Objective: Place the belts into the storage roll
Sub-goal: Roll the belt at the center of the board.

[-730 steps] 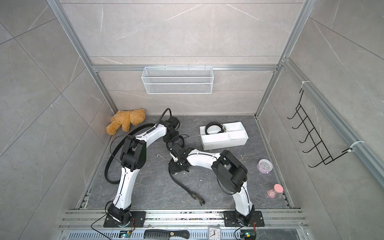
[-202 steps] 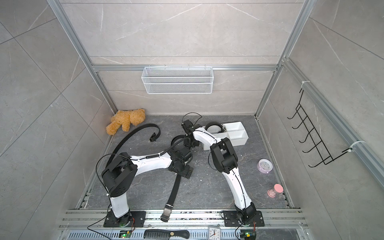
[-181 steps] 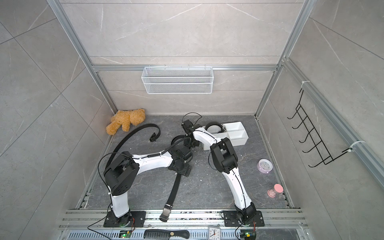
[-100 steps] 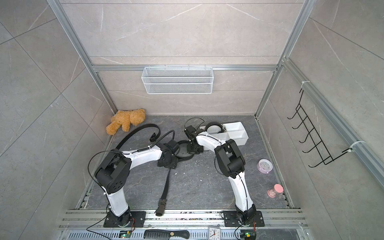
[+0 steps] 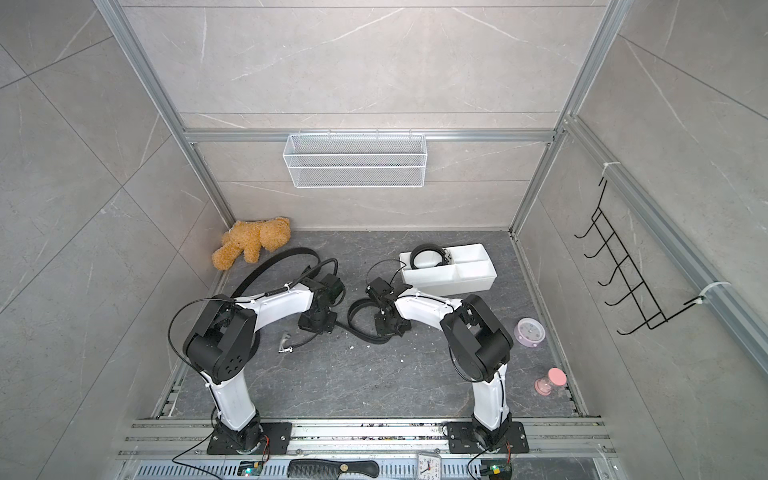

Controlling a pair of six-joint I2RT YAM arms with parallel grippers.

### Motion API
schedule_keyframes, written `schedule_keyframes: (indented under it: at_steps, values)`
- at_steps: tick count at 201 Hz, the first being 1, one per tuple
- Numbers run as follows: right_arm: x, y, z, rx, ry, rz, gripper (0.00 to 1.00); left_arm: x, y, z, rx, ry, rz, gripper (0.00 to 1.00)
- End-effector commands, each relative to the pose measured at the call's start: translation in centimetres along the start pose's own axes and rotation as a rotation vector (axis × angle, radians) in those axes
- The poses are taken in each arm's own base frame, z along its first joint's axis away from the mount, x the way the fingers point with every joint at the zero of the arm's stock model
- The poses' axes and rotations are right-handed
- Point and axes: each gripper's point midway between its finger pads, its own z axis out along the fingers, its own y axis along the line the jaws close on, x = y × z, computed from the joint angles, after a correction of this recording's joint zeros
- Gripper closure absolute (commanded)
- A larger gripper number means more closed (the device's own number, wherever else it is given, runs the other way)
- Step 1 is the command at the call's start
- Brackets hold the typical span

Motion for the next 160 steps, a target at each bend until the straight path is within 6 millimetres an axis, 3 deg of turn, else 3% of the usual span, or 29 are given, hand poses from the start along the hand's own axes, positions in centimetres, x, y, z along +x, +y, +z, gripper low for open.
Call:
schedule_keyframes:
  at_steps: [1, 72, 123, 160]
  values:
    - [8.7, -3.4, 2.0, 0.141, 0.290, -0.053, 0.76, -0.4, 1.2, 0.4, -0.048, 0.013, 0.023, 1.00]
    - [11.5, -6.6, -0.5, 0.279, 0.348, -0.104, 0.54, -2.3, 4.6, 0.9, -0.199, 0.018, 0.074, 1.00]
    - [13.1, -7.5, -1.3, 0.305, 0.392, -0.091, 0.51, -4.4, 7.7, 1.5, -0.226, 0.006, 0.019, 1.00]
    - [14.4, -8.4, -1.4, 0.325, 0.415, -0.102, 0.58, -6.5, 8.7, 1.6, -0.236, -0.016, 0.015, 1.00]
